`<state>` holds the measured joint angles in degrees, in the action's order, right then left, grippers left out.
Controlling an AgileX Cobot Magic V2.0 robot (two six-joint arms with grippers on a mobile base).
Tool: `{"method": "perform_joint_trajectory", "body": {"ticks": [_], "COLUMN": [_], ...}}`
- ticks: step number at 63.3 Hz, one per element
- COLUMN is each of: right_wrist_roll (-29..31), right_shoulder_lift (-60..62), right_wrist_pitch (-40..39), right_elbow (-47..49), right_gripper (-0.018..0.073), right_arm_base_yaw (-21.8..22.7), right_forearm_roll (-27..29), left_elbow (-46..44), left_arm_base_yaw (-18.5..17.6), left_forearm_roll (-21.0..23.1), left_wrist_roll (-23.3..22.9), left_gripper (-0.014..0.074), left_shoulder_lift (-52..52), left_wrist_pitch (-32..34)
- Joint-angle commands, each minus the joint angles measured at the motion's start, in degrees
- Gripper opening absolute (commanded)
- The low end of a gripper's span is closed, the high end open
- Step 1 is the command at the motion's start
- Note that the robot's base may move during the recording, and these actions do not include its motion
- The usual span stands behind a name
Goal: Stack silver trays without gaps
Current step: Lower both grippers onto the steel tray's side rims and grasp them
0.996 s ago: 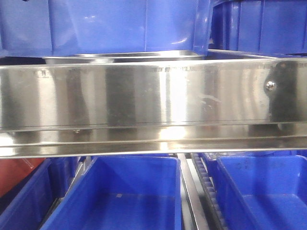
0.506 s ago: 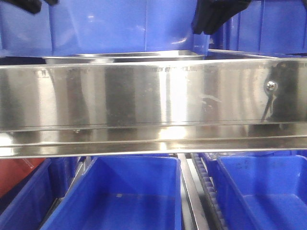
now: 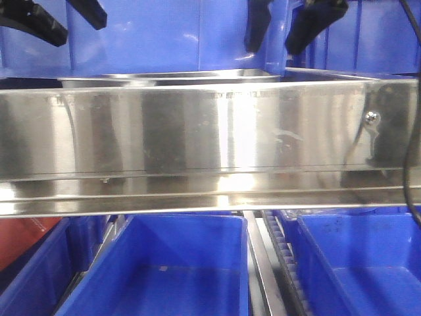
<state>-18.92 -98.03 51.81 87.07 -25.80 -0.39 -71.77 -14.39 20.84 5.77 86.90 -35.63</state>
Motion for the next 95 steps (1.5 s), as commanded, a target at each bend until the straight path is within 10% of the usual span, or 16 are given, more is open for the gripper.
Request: {"method": "perform_joint_trajectory", "body": {"ticks": [1, 80, 95], "right_wrist_roll": [0.26, -2.61, -2.61], "right_shoulder_lift": [-1.21, -6.5, -6.5], "right_wrist_pitch": [0.68, -2.63, -2.52], "right_elbow": [0.93, 0.93, 0.93], "right_gripper": [0.0235, 0.0232, 0.003], "right_arm_base_yaw": [-0.16, -0.16, -0.16], "right_forearm_roll": [-0.7, -4.4, -4.4], "left_elbow": [-1.45, -2.7, -2.93], "left_arm_base_yaw": [-0.32, -0.2, -0.2], "left_forearm_roll": [-1.34, -7.54, -8.39], "left_wrist_roll": [-0.4, -3.45, -3.45], "left_gripper": [0.0298, 0.0241, 0.0241], "left_shoulder_lift": [1.38, 9.67, 10.77], "left_wrist_pitch": [-1.2, -1.78, -2.45]}}
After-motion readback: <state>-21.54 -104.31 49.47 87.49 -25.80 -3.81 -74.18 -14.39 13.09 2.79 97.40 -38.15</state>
